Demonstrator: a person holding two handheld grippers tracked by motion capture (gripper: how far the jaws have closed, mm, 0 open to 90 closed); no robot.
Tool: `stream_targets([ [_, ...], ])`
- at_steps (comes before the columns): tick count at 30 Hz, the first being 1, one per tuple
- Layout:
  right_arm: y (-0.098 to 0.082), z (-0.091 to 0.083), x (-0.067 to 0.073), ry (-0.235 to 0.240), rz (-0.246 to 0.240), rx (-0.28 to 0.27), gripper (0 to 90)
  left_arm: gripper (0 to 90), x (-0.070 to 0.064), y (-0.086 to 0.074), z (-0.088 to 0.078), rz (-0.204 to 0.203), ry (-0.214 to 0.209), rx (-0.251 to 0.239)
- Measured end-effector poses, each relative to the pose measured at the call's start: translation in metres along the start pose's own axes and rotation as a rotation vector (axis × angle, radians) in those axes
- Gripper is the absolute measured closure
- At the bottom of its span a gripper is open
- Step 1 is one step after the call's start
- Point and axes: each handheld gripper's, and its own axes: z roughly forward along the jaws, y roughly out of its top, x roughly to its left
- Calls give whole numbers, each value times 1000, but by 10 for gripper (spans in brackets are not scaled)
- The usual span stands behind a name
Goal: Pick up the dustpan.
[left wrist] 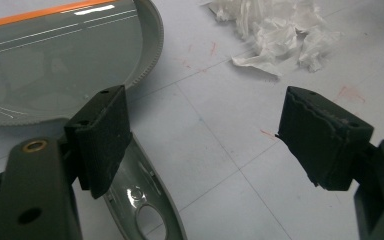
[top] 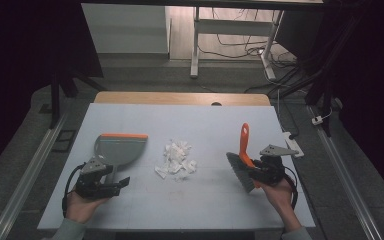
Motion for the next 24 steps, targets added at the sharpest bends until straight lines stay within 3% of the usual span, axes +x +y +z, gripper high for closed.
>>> stream_targets([
  [24, 0, -2, 3, -5, -12, -17, 707, 237, -6, 5, -4, 26, 10, -5],
])
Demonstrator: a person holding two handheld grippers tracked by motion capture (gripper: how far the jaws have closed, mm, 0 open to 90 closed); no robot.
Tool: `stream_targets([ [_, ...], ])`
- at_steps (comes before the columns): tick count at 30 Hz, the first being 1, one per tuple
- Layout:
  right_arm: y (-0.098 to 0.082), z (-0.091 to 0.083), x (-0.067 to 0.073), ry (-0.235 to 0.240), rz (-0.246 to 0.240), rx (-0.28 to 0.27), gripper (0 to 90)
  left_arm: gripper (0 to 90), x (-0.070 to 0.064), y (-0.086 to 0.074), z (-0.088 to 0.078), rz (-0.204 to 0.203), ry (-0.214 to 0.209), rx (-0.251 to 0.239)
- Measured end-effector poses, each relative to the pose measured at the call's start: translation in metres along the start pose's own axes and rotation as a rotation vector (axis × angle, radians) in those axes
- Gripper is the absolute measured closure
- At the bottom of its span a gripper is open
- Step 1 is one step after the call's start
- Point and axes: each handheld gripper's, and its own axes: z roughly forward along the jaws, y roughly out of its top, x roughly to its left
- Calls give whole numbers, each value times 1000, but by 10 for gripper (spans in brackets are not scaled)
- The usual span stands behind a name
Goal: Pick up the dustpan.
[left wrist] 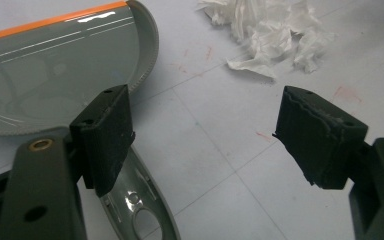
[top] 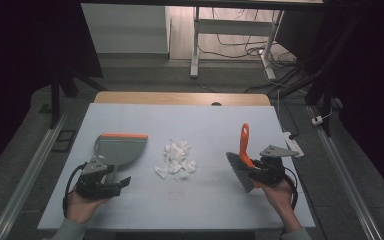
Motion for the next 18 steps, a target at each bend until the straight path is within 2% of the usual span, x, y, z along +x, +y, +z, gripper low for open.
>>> stream_targets([
  [6, 0, 1, 0, 5, 1, 2, 707, 236, -10, 10, -7, 34, -8, 12],
  [10, -1, 1, -1, 12, 9, 2, 707, 236, -15, 19, -11, 61, 8, 27],
  [15, -2, 2, -3, 20, 10, 9, 707, 235, -15, 27, -12, 58, 12, 40],
  [18, -1, 1, -3, 18, 10, 9, 707, 236, -14, 35, -10, 57, 28, 61],
])
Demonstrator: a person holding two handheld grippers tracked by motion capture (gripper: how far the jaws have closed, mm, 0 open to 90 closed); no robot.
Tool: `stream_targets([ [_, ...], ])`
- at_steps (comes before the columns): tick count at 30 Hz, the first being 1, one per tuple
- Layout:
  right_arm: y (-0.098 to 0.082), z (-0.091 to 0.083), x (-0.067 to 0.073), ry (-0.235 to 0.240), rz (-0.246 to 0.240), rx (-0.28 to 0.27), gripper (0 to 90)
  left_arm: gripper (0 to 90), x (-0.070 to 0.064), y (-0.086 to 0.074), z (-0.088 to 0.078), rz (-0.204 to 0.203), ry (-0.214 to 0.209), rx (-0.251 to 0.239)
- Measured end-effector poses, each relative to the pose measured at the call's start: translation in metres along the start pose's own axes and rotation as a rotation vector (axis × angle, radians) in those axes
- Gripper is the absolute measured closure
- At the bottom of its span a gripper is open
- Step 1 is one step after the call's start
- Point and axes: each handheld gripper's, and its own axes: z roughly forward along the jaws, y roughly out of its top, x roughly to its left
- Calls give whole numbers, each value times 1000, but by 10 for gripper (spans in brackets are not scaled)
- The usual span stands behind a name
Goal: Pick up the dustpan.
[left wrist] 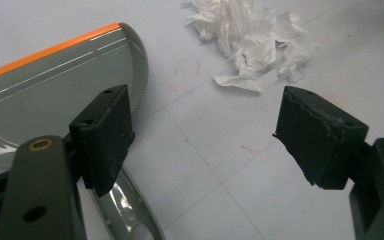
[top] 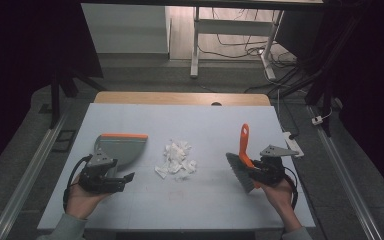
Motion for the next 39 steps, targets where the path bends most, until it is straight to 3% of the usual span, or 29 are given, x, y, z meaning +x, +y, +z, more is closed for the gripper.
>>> stream_targets([
  [4, 1, -1, 0, -10, -2, 0, 707, 235, 3, 2, -1, -19, 8, 0],
  [9, 1, -1, 1, -17, -8, 3, 707, 236, 14, -2, 1, -61, 33, 77],
  [17, 0, 0, 2, -16, -22, 10, 706, 236, 28, -4, -2, -108, 87, 105],
  [18, 0, 0, 3, -16, -23, 10, 706, 238, 31, -6, 0, -129, 121, 100],
  [20, 0, 1, 3, -15, -23, 12, 707, 238, 35, -7, 5, -150, 144, 107],
  [27, 1, 0, 4, -10, -20, 6, 707, 230, 43, -11, 21, -206, 182, 132],
  [32, 1, 1, 5, -12, -25, 11, 707, 225, 47, -16, 33, -253, 183, 163],
  [36, 1, 0, 4, -14, -21, 11, 707, 225, 48, -18, 37, -262, 184, 178],
  [39, 0, 1, 4, -15, -19, 12, 707, 223, 48, -19, 41, -276, 218, 178],
])
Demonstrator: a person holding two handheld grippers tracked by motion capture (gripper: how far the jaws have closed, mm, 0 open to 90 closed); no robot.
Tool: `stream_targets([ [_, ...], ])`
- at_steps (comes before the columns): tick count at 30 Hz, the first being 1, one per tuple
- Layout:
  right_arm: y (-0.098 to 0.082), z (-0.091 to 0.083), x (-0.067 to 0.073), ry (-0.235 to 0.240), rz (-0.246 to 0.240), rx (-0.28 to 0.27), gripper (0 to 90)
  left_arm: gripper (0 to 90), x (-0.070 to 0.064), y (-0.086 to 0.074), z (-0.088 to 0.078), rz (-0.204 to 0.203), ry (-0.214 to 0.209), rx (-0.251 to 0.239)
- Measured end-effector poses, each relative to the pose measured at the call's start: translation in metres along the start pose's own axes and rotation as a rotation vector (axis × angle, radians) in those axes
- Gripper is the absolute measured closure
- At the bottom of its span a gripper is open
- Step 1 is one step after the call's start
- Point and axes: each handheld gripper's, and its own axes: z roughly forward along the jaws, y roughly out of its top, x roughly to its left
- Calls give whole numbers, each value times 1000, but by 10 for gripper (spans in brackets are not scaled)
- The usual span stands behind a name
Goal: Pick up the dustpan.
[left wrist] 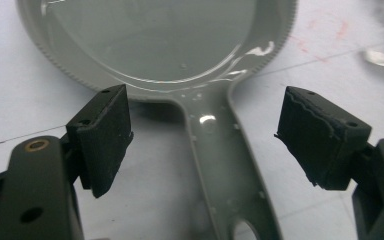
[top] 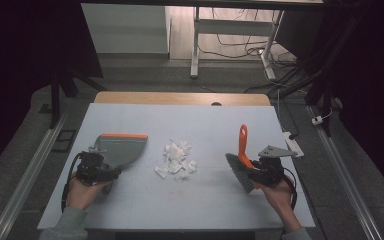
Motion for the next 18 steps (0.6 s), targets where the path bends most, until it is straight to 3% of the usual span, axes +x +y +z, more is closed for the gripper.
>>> stream_targets([
  [5, 0, 0, 0, -1, -2, 2, 707, 223, 0, -2, 11, -18, 9, 38],
  [9, 0, 1, 0, -2, -1, 3, 707, 210, -1, -2, 13, -22, 29, 38],
  [15, -1, 0, -1, -4, -1, 2, 706, 214, -2, -5, 8, -15, 46, 32],
  [18, -1, -1, -1, -8, 2, 3, 706, 225, 0, -10, 7, -32, 39, 34],
])
